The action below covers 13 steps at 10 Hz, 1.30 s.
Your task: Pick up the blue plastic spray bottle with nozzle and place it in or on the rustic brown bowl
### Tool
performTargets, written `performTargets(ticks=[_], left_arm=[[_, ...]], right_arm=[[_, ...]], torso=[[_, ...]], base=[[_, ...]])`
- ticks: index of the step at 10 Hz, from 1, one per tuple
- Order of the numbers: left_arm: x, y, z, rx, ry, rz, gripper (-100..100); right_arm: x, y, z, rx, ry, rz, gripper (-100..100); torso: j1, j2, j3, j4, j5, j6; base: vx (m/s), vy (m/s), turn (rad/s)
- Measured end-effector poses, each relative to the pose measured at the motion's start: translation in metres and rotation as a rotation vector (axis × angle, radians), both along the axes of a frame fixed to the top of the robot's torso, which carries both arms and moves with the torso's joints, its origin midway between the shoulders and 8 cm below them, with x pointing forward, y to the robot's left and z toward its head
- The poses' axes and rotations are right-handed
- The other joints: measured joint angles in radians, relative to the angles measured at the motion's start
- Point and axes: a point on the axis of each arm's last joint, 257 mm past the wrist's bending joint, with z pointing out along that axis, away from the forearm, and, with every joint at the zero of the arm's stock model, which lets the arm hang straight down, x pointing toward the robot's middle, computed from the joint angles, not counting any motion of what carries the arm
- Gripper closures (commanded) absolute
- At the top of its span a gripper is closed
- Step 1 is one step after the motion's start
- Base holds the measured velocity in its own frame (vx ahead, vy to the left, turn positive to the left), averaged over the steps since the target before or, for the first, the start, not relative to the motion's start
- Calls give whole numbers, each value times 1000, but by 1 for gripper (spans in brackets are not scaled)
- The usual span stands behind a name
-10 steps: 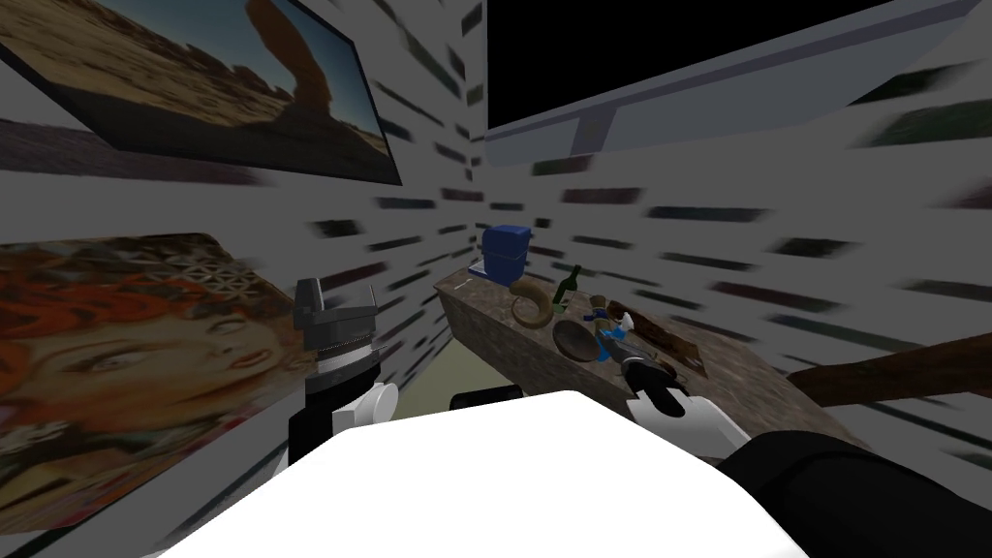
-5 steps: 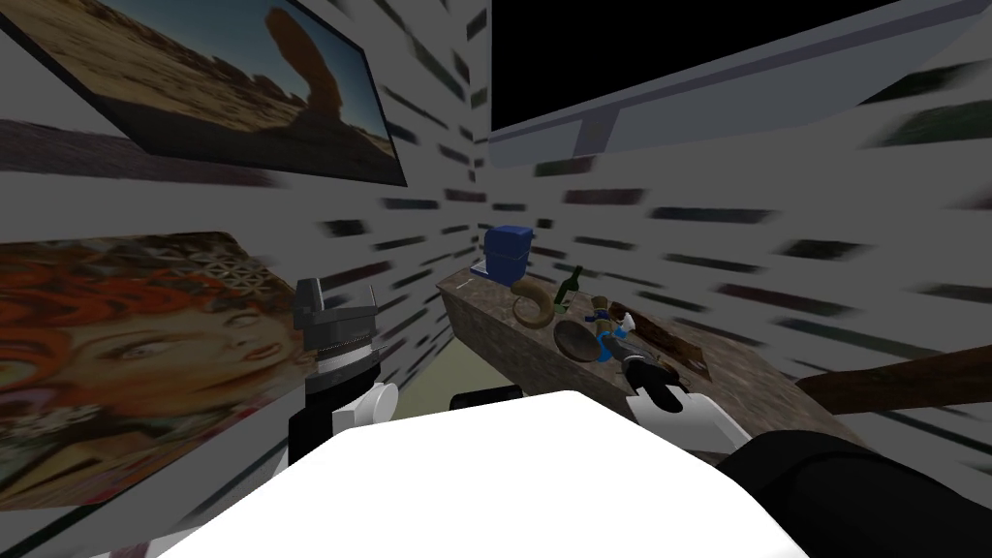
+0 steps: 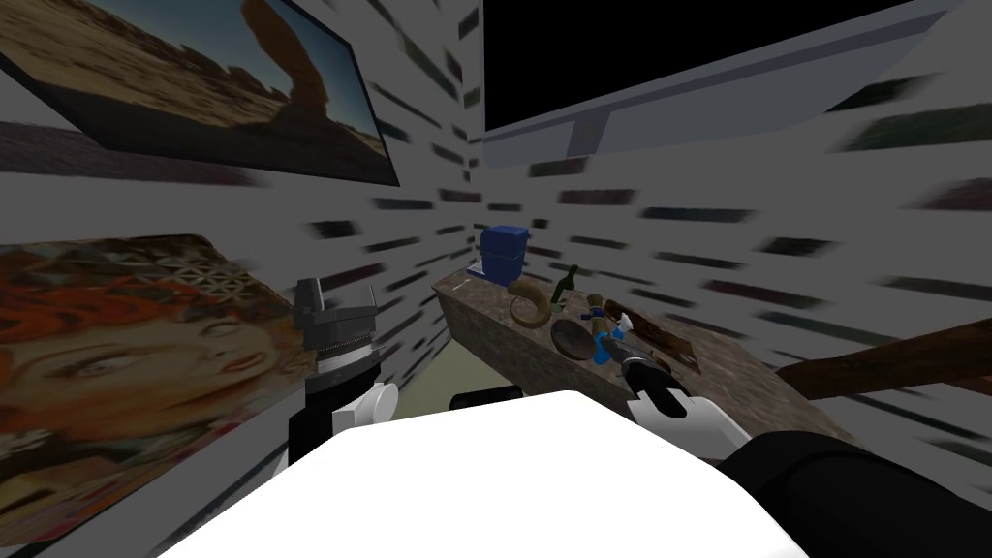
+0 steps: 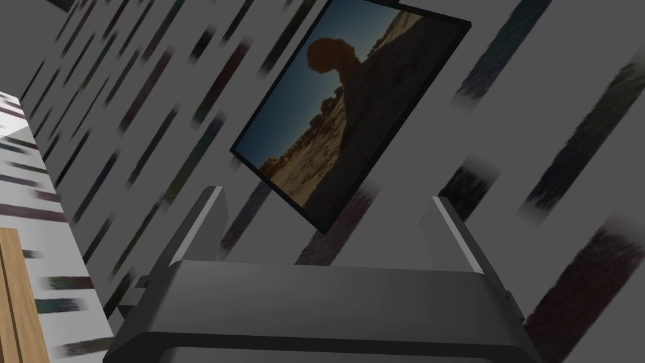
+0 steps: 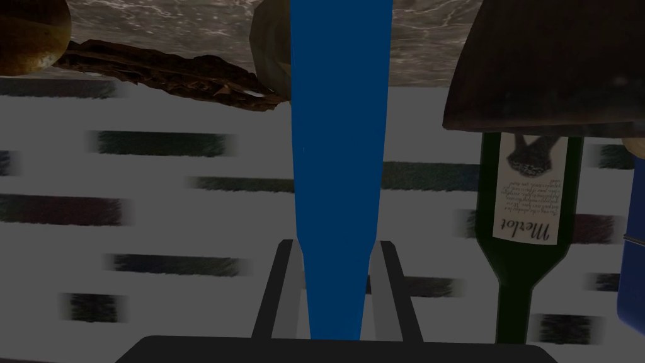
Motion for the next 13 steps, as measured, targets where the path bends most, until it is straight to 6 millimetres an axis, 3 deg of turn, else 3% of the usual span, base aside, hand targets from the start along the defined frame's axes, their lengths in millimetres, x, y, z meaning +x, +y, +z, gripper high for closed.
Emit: performTargets(ticks=[1, 2, 8, 13], left_arm=[[0, 0, 0, 0, 0, 0, 0], [0, 0, 0, 0, 0, 0, 0], [0, 0, 0, 0, 0, 0, 0], [0, 0, 0, 0, 0, 0, 0]], right_arm=[[0, 1, 0, 0, 1, 1, 0], [0, 0, 0, 0, 1, 1, 100], [-9, -13, 18, -46, 6, -23, 100], [-16, -24, 35, -81, 8, -48, 100]], torso=[[0, 0, 0, 0, 0, -1], [0, 0, 0, 0, 0, -1], [15, 16, 8, 0, -1, 4], [12, 14, 7, 0, -1, 4]], base=[[0, 0, 0], [-77, 76, -15], [-132, 168, -43], [-119, 153, -29]])
